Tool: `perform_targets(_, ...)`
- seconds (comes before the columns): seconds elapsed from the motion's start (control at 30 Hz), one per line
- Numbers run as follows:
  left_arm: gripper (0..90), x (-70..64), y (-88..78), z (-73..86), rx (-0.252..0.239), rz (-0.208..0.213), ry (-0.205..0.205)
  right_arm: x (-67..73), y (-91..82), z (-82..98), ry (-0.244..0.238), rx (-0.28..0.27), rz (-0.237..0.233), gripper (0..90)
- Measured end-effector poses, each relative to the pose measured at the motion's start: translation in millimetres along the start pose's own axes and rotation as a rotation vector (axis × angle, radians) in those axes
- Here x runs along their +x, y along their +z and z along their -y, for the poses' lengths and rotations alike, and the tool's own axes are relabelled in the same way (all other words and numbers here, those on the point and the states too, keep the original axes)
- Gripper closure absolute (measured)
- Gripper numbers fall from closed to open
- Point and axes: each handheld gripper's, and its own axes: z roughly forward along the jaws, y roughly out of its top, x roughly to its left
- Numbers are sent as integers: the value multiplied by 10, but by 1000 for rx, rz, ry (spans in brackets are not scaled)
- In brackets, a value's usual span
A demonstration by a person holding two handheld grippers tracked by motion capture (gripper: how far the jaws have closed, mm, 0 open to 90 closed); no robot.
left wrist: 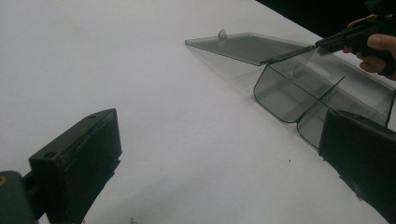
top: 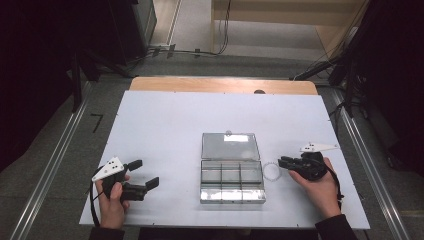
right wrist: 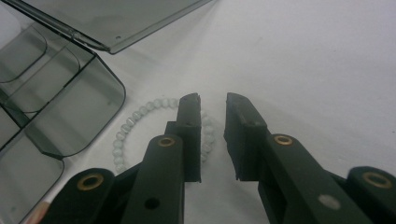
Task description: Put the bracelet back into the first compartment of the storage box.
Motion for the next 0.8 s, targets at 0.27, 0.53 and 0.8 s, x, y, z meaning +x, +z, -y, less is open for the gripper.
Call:
perform_targets(0.27,0,0,-1,0,0,1,0,27,63,23,-1,7,16,774)
perform_targets(0.53,0,-1,4,0,2,2,1,15,89,44,8,11,18,817)
perform_targets(0.8,0,-4,5,0,4,2,1,6,113,59,13,20,21,840)
